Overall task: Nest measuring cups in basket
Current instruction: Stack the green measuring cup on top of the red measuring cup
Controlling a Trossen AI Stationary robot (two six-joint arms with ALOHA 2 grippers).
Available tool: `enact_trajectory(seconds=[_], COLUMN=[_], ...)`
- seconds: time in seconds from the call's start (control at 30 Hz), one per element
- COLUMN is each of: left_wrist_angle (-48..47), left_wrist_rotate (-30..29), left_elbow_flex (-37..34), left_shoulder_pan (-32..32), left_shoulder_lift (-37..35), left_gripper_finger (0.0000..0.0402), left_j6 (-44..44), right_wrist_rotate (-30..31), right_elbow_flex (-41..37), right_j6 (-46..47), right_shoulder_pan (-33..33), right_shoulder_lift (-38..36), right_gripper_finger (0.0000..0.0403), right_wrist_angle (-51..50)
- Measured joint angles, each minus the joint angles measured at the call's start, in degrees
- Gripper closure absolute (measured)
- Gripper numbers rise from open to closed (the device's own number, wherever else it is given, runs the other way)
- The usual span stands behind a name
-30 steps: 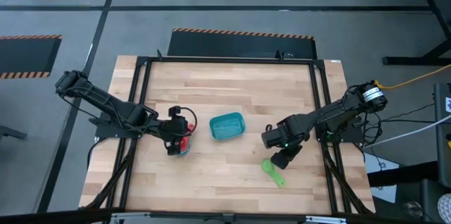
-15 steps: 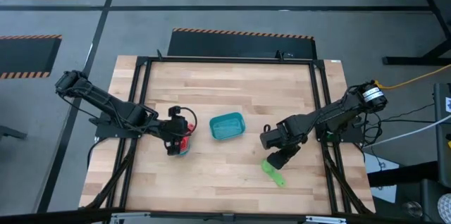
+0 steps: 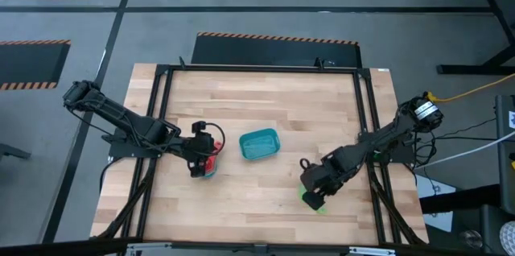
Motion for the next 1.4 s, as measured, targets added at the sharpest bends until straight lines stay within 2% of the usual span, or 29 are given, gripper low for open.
enact_trajectory(seconds=[0.23,0.87,1.03,1.4], left_wrist_angle=[0.15,0.46,0.46,0.46], left_wrist_rotate=[0.01,0.02,0.0,0.02], left_elbow_flex=[0.0,0.0,0.0,0.0], left_shoulder_pan=[0.01,0.0,0.0,0.0], left_shoulder_lift=[0.0,0.0,0.0,0.0], left_gripper_finger=[0.0335,0.0335,0.0335,0.0335], left_j6=[0.0,0.0,0.0,-0.02], right_wrist_rotate=[7.39,6.49,6.28,6.32], right_elbow_flex=[-0.01,0.13,0.2,0.07], right_j6=[5.81,7.34,7.34,7.75], right_shoulder_pan=[3.9,7.69,7.62,7.67], right_shoulder_lift=[1.0,11.9,12.34,12.48], right_gripper_finger=[0.0079,0.0082,0.0107,0.0189], right_wrist_angle=[0.26,6.31,5.97,5.44])
